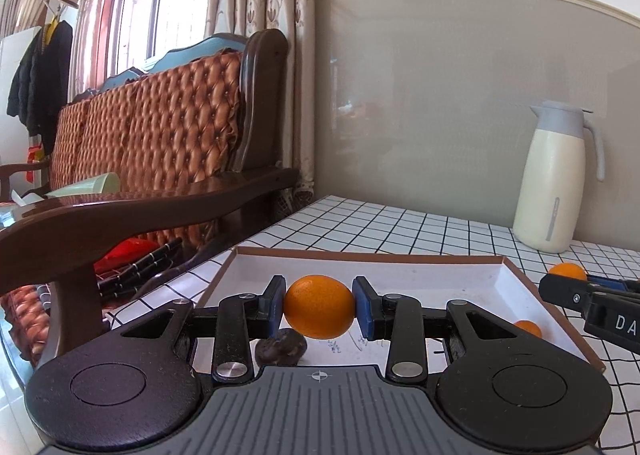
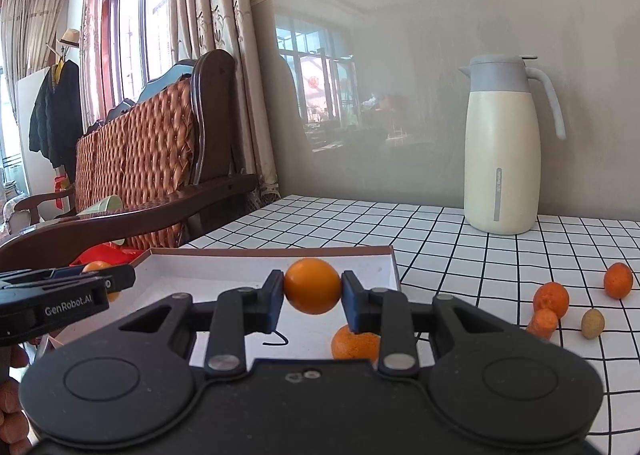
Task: Organize fruits
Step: 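Open the left tool over the box while the right tool releases its orange into the box, then move both open tools back over the remaining fruit on the table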
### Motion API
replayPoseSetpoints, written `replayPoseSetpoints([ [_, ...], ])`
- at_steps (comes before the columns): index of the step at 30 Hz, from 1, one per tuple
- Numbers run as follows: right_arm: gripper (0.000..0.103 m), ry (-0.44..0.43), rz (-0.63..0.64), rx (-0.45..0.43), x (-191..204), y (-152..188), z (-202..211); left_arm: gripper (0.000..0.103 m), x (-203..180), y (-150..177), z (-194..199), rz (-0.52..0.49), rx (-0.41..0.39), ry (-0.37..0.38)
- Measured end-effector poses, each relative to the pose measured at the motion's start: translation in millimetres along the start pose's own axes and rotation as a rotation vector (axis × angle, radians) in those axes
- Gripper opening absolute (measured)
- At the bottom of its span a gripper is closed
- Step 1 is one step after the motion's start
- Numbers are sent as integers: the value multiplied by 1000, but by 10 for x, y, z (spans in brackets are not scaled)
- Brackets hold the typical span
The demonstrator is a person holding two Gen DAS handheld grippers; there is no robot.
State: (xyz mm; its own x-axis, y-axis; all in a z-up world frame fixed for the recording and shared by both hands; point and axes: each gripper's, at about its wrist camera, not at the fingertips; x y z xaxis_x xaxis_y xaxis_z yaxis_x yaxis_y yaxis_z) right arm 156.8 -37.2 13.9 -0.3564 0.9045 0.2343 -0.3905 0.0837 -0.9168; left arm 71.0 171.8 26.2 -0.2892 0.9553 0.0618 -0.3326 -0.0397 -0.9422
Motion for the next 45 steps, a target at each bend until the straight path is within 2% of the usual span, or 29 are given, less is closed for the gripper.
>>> replayPoseSetpoints([
  [6, 25, 34, 12, 29, 33, 25, -224, 37, 59, -19, -327, 14, 28, -25],
  [7, 29, 51, 15, 23, 37, 25, -266, 37, 68, -21, -378, 19, 25, -32],
  [8, 52, 71, 21, 10, 42, 14, -298, 38, 79, -28, -429, 25, 28, -28],
  [9, 69, 82, 31, -3, 47, 0, -314, 59, 87, -35, -470, 30, 38, -25],
  [10, 84, 101, 37, -29, 44, -14, -286, 93, 88, -42, -473, 41, 50, -31],
  [11, 84, 116, 31, -69, 29, -30, -218, 101, 96, -48, -427, 63, 34, -41],
  [12, 84, 109, 21, -101, 7, -48, -147, 103, 100, -56, -346, 82, -3, -44],
  [15, 87, 77, 9, -114, -51, -89, -41, 103, 13, -90, -215, 20, -45, -51],
  [17, 96, 68, 2, -116, -79, -70, 22, 103, -49, -88, -136, -29, -56, -57],
  [20, 96, 62, 14, -116, -92, -45, 95, 103, -94, -84, -7, -61, -72, -65],
  [28, 97, 51, 7, -116, -128, -68, 207, 103, -81, -107, 129, -29, -73, -60],
  [34, 97, 67, 21, -117, -179, -56, 285, 103, -161, -58, 176, -42, -66, -44],
  [45, 97, 114, 16, -111, -431, -28, 471, 103, -466, -39, 254, -54, -58, 34],
])
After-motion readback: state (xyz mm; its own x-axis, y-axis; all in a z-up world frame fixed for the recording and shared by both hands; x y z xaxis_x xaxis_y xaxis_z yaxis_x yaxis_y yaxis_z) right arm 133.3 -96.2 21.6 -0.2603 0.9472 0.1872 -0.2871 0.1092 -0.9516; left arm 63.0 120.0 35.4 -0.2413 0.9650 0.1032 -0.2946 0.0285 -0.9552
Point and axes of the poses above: each gripper's, at about its wrist camera, not at the fingertips, and z roughly against the way its jaws point, x to its left, y to its underside, and after that the axes turned 3 degrees about -z, right-handed
